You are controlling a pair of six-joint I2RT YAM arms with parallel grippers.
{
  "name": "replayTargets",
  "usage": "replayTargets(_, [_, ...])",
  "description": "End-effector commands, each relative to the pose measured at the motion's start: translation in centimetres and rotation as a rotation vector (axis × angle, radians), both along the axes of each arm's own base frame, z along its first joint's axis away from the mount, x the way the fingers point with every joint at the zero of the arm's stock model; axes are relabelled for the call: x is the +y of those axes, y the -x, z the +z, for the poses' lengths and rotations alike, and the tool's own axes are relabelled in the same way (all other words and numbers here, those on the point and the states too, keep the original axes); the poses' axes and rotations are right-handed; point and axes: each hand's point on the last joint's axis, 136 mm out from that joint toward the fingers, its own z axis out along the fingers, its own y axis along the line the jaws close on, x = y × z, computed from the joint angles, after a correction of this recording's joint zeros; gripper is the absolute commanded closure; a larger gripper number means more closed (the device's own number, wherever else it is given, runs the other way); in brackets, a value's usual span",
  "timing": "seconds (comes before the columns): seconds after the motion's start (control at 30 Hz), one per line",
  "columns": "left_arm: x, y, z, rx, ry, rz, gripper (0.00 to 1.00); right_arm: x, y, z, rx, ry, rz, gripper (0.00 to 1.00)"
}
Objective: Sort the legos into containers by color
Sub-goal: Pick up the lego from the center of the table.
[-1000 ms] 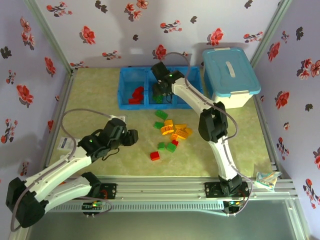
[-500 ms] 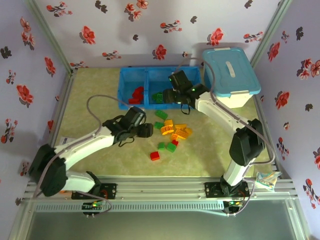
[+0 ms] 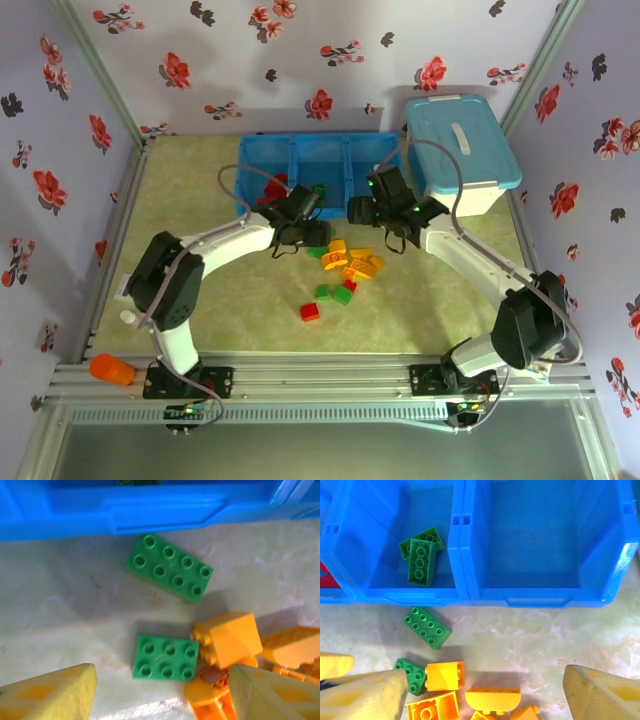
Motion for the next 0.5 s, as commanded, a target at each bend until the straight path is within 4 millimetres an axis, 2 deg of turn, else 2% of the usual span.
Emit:
replayTargets(0.0, [-0.9,-0.9,-0.8,0.032,-0.024,-0.007,0.29,-1.1,-0.1,0.4,-0.033,-0.045,-0.047,0.17])
replayTargets(0.23, [-2.0,-3.1,-2.4,0.058,-0.099,0.000,0.28,-2.4,0.3,-0.7,-0.024,-0.068,-0.064,0.12])
replayTargets(0.47, [-2.7,-4.1,-4.2,0.089,-0.141,0.020,0.28,-3.1,0.3,-1.5,-0.012,-0.097,-0.079,0.12])
